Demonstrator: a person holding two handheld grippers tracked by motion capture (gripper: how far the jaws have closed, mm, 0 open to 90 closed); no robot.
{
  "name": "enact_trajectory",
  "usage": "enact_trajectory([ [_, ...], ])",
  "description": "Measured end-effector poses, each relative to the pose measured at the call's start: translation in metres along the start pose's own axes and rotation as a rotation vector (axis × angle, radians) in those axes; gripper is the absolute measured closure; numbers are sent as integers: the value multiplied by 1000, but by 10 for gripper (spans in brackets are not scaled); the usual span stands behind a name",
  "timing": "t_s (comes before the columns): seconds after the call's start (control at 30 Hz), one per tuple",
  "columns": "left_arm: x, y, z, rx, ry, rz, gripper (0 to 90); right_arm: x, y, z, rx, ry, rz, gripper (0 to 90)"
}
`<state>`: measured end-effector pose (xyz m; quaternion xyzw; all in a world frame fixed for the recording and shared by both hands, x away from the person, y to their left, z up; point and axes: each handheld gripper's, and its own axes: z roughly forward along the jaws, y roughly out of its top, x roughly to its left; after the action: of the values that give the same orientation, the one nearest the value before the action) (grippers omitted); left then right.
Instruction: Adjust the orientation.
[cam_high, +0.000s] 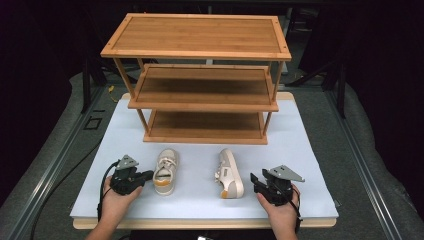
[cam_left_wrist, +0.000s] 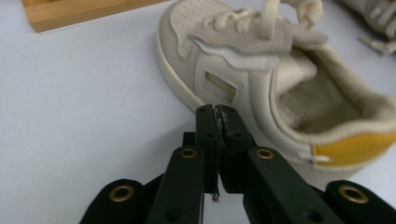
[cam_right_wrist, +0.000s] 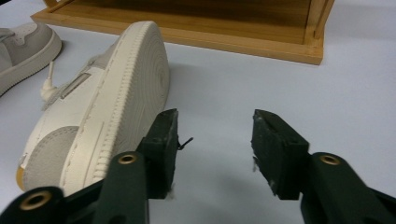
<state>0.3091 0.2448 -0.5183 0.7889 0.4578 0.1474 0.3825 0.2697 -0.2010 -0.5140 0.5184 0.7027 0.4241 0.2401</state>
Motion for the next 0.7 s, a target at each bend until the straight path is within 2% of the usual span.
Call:
enact_trajectory([
  [0.1,0,1,-3,-21,5,-2,817,3,1,-2,-2,13,-19,639],
  [0.13,0,1,-5,-28,6,-5,817,3,1,-2,-2,13,-19,639],
  [0.17,1,1,-6,-35,10,-5,758,6,2,-3,-1,21,-41,702],
  [0.23,2,1,-6,-60,-1,-23,705,10,3,-3,-3,38,-64,763],
  [0.27,2,1,-6,-60,-1,-23,674,10,3,-3,-3,38,-64,763],
  [0.3,2,1,-6,-70,-4,-32,674,13,4,-3,-4,45,-78,799],
  [0.33,2,1,-6,-77,-5,-36,619,18,5,-5,-11,63,-100,854],
  [0.4,2,1,-7,-94,1,-42,605,20,6,-6,-16,65,-116,874],
  [0.5,3,0,-8,-107,4,-56,550,31,7,-5,-14,125,-139,897],
  [0.57,4,0,-8,-117,6,-67,537,33,7,-4,-8,118,-147,897],
  [0.6,5,0,-8,-122,5,-74,525,36,7,-2,-14,149,-155,897],
  [0.7,5,0,-9,-133,1,-83,504,40,7,-1,-8,142,-161,891],
])
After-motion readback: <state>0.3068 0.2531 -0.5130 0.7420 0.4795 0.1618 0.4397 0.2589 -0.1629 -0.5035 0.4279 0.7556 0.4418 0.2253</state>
